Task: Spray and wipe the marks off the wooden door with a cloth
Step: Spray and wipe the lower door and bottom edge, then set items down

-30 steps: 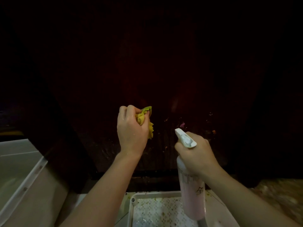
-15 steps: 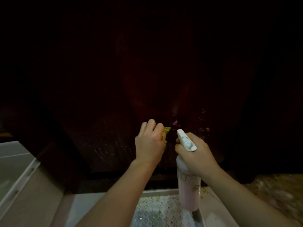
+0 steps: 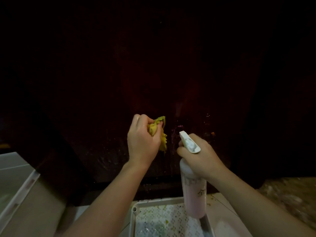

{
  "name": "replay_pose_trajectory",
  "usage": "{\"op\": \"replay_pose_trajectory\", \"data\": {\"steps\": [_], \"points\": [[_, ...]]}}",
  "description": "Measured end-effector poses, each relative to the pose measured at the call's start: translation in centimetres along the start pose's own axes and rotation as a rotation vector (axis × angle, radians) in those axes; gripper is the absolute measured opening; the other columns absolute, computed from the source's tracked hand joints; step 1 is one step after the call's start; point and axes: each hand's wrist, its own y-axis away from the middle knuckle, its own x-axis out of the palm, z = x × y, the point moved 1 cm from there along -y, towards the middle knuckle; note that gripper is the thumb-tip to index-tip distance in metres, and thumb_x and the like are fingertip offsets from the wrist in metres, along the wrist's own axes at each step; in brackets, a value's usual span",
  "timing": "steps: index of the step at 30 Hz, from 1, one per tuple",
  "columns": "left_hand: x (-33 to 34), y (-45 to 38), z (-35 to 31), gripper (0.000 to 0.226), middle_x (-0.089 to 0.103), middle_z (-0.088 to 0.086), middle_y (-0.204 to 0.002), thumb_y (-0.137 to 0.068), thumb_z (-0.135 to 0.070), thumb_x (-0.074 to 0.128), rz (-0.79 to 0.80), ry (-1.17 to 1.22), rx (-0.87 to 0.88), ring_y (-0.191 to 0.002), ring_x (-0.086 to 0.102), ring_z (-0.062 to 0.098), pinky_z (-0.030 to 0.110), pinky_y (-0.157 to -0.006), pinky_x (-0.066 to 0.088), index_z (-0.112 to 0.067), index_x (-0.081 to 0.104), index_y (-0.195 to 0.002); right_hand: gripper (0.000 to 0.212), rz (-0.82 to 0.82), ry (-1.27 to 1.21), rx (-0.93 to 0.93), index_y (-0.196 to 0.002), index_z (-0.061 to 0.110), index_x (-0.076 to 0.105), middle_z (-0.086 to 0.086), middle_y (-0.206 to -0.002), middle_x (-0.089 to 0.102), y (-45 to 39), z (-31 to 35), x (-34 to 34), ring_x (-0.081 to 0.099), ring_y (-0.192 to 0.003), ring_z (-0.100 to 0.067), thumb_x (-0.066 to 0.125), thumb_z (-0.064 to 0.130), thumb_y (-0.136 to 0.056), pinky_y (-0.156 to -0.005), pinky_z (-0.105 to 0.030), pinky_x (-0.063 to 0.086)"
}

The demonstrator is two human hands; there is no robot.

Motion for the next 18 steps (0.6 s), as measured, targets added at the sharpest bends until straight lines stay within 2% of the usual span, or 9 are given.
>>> {"op": "replay_pose_trajectory", "data": {"steps": [2, 6, 10, 14, 16, 18], "points": [[-0.34, -0.44, 0.15, 0.018, 0.045, -0.01, -0.085, -0.083, -0.023, 0.069, -0.017, -0.008, 0.003, -0.069, 0.048, -0.003, 0.008, -0.057, 0.041, -0.018, 0.052, -0.082, 0.016, -0.037, 0.006, -0.019, -0.071, 0.016, 0.054, 0.001, -0.064, 0.056, -0.01, -0.08, 0.13, 0.053, -0.061, -0.013, 0.065, 0.019, -0.082, -0.057, -0.028, 0.042], [-0.17, -0.3, 0.38, 0.018, 0.045, -0.008, -0.086, -0.083, -0.019, 0.071, 0.022, -0.076, 0.013, -0.067, 0.047, 0.004, 0.015, -0.057, 0.041, -0.014, 0.054, -0.083, 0.031, -0.154, 0.076, -0.024, -0.055, 0.023, 0.043, 0.006, -0.053, 0.047, -0.26, -0.18, 0.09, 0.048, -0.055, -0.015, 0.061, 0.017, -0.079, -0.054, -0.035, 0.041], [-0.04, -0.32, 0.31, 0.018, 0.045, -0.006, -0.086, -0.083, -0.018, 0.073, 0.008, -0.084, 0.007, -0.067, 0.049, 0.009, 0.021, -0.054, 0.045, -0.012, 0.056, -0.082, 0.028, -0.062, 0.008, 0.042, -0.058, 0.015, 0.043, 0.0, -0.057, 0.046, -0.44, -0.28, 0.15, 0.045, -0.057, -0.016, 0.062, 0.015, -0.078, -0.056, -0.036, 0.037], [-0.05, -0.32, 0.26, 0.018, 0.046, -0.005, -0.086, -0.083, -0.019, 0.072, 0.01, -0.1, 0.016, -0.067, 0.048, 0.009, 0.019, -0.055, 0.042, -0.011, 0.056, -0.083, 0.016, 0.082, -0.021, 0.038, -0.073, 0.012, 0.053, -0.003, -0.07, 0.054, -0.18, -0.43, 0.3, 0.051, -0.066, -0.015, 0.065, 0.019, -0.082, -0.061, -0.032, 0.04], [-0.03, -0.36, 0.2, 0.018, 0.046, -0.005, -0.086, -0.083, -0.019, 0.073, 0.009, -0.107, 0.009, -0.067, 0.048, 0.009, 0.017, -0.055, 0.04, -0.011, 0.056, -0.082, 0.015, 0.07, 0.006, 0.023, -0.075, 0.014, 0.055, -0.001, -0.07, 0.056, -0.14, -0.54, 0.52, 0.053, -0.067, -0.015, 0.065, 0.022, -0.083, -0.062, -0.032, 0.041], [-0.01, -0.38, 0.05, 0.018, 0.045, -0.006, -0.086, -0.083, -0.018, 0.073, 0.001, -0.108, 0.0, -0.066, 0.048, 0.008, 0.015, -0.055, 0.038, -0.011, 0.056, -0.082, 0.021, -0.02, 0.077, -0.003, -0.065, 0.021, 0.05, 0.004, -0.062, 0.054, -0.24, -0.67, 0.5, 0.053, -0.061, -0.015, 0.062, 0.025, -0.081, -0.059, -0.035, 0.043]]}}
